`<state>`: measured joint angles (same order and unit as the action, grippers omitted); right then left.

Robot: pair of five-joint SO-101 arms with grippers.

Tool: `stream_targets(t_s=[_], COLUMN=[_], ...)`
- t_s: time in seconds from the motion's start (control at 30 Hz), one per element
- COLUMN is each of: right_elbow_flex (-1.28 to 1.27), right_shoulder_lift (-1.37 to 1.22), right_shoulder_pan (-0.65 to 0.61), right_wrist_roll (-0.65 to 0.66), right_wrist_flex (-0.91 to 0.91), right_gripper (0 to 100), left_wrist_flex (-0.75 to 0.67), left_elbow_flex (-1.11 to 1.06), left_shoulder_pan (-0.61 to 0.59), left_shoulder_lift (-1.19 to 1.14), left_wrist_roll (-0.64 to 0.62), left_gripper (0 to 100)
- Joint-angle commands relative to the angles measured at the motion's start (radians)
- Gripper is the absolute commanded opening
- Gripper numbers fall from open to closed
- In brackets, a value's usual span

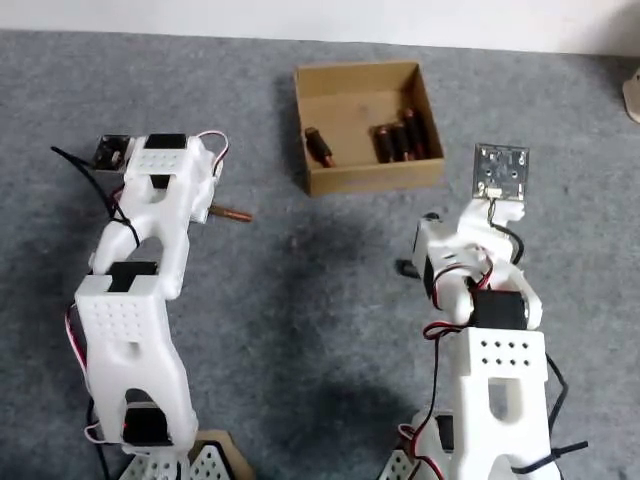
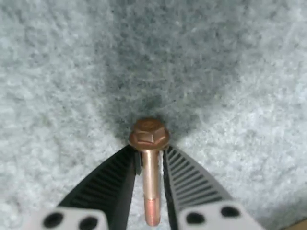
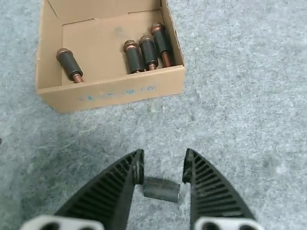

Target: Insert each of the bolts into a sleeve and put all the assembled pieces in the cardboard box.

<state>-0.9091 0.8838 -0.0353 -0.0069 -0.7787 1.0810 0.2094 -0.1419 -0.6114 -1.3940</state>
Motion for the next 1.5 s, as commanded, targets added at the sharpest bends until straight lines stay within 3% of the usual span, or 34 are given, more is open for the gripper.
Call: stream_targets(t_s=[0.0, 0.3, 0.63, 0.9, 1.13, 1.47], right_elbow_flex=[0.007, -0.012, -0.018, 0.038, 0.143, 0.15], right_shoulder_lift=[0.008, 0.007, 0.005, -0.196, -0.371, -0.397], right_shoulder_pan=[0.007, 0.005, -0.005, -0.005, -0.002, -0.005], right_wrist_roll=[-0.006, 0.005, 0.164, 0.226, 0.454, 0.779], right_wrist_flex=[0.022, 0.025, 0.041, -0.044, -0.047, -0.074], right_gripper=[13.7, 13.7, 13.7, 13.7, 13.7, 13.7], left_wrist_flex=[0.003, 0.002, 0.002, 0.0, 0.0, -0.003], left_elbow_flex=[0.001, 0.005, 0.01, 0.01, 0.008, 0.01], left_shoulder_pan=[0.005, 0.064, 0.059, 0.059, 0.059, 0.059], left_shoulder_lift=[0.038, 0.038, 0.039, 0.039, 0.039, 0.035], left_wrist_roll=[0.135, 0.371, 0.589, 0.6, 0.601, 0.601], left_gripper=[1, 1, 1, 1, 1, 1])
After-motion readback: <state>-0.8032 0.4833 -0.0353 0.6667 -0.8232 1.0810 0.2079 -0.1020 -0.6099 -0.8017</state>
